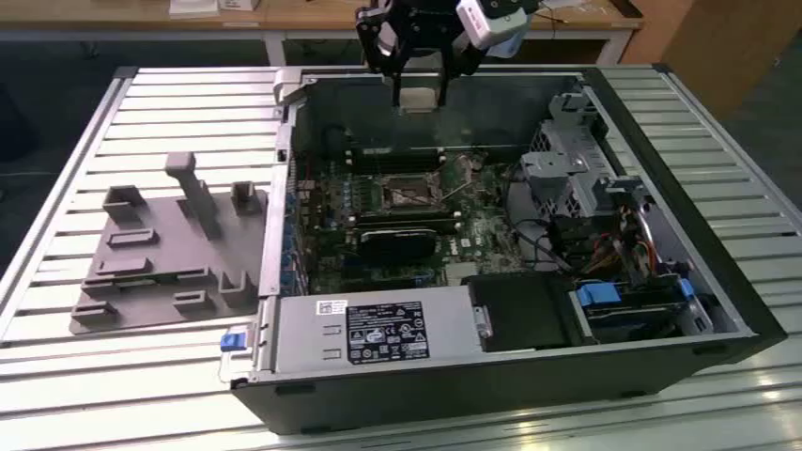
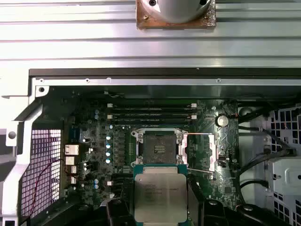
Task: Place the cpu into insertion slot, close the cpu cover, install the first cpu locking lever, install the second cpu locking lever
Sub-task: 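Place the cpu into insertion slot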
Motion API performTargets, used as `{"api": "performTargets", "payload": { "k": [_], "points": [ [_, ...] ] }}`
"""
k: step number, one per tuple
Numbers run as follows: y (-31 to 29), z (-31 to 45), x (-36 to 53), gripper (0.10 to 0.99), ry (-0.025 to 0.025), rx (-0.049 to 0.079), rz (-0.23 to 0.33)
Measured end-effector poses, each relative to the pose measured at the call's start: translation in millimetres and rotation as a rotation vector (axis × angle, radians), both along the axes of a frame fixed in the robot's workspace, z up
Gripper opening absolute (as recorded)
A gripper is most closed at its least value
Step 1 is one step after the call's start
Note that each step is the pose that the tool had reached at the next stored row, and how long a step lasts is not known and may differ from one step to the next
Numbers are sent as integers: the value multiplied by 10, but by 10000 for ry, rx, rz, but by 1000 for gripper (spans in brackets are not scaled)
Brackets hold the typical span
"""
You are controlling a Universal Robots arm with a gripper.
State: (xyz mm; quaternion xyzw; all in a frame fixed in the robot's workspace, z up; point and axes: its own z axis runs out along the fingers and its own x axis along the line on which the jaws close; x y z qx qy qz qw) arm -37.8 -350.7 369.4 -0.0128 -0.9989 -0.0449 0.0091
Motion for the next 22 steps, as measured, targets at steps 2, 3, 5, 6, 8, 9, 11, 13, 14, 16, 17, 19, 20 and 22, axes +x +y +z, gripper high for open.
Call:
{"api": "performTargets", "payload": {
  "k": [2, 3, 5, 6, 8, 9, 11, 13, 14, 16, 17, 19, 20, 22],
  "points": [
    [0, 0, 0, 537, 0, -1, 0],
    [0, 0, 0, 537, 0, 0, 0],
    [0, 0, 0, 537, 0, -1, 0],
    [0, 0, 0, 537, 0, -1, 0],
    [0, 0, 0, 537, 0, 0, 0],
    [0, 0, 0, 537, 0, 0, 0],
    [0, 0, 0, 537, -1, -1, 0],
    [0, -9, 0, 537, -19, 1, 1],
    [0, -19, 0, 537, -29, 1, 1],
    [0, -47, 0, 537, -48, 0, 0],
    [0, -62, 0, 537, -59, 0, 0],
    [0, -96, 0, 537, -82, 0, 0],
    [0, -114, 0, 537, -94, -1, 0],
    [0, -149, 0, 537, -116, -1, 0]
  ]
}}
